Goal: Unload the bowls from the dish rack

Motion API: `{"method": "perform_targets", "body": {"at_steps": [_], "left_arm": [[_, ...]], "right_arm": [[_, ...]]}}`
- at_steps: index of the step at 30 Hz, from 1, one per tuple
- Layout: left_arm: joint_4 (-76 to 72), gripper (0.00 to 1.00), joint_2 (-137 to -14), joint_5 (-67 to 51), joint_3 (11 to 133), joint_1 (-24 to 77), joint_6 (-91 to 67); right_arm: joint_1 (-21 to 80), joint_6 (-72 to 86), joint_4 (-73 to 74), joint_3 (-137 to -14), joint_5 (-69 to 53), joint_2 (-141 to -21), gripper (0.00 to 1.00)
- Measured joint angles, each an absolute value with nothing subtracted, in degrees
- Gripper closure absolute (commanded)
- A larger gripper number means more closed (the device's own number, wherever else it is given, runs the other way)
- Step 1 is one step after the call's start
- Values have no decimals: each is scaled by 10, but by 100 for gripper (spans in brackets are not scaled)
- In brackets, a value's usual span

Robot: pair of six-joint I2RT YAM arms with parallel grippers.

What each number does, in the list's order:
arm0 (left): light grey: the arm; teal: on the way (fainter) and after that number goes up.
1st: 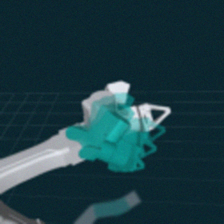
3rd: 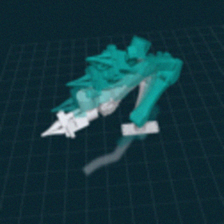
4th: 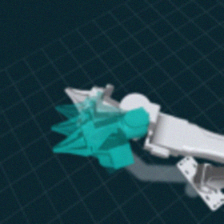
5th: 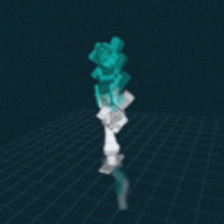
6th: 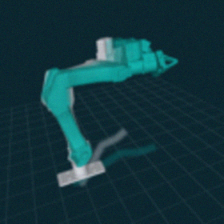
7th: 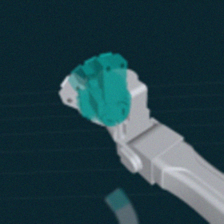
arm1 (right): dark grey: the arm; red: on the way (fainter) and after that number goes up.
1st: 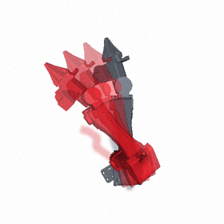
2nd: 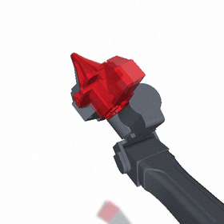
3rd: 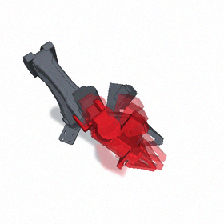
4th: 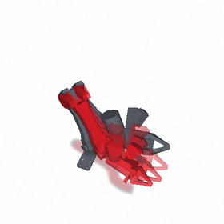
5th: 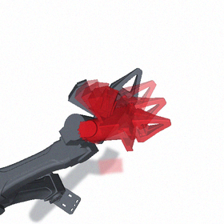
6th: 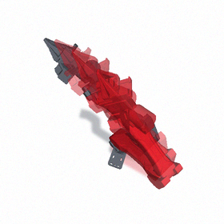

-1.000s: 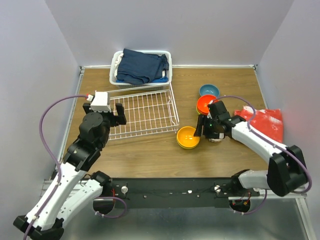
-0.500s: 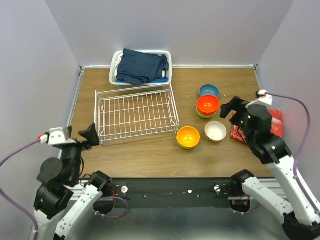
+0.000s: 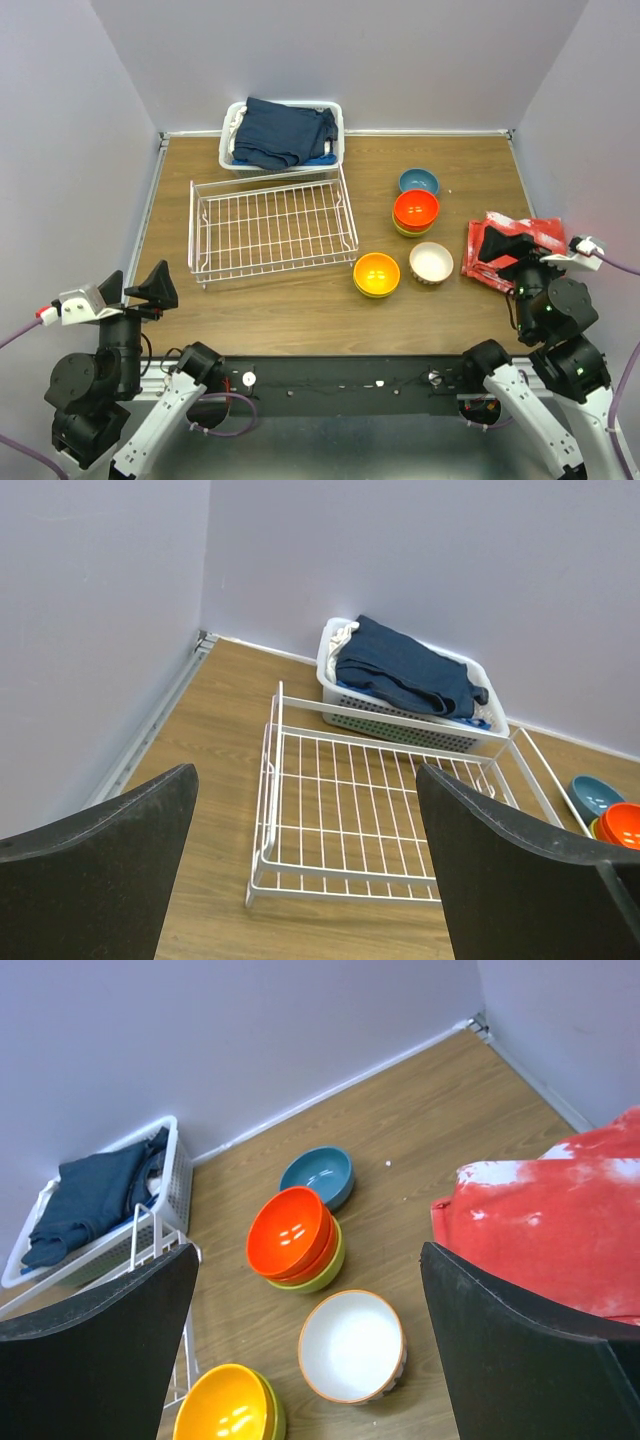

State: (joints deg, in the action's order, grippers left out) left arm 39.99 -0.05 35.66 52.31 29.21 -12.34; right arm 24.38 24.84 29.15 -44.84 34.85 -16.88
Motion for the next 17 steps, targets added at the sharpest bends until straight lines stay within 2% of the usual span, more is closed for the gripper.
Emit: {"method": "perform_targets", "body": {"at_steps": [17], "left_arm": [[429, 1, -1, 376, 522, 292, -152]], "right_arm": [[244, 218, 302, -449, 355, -138, 0]]}}
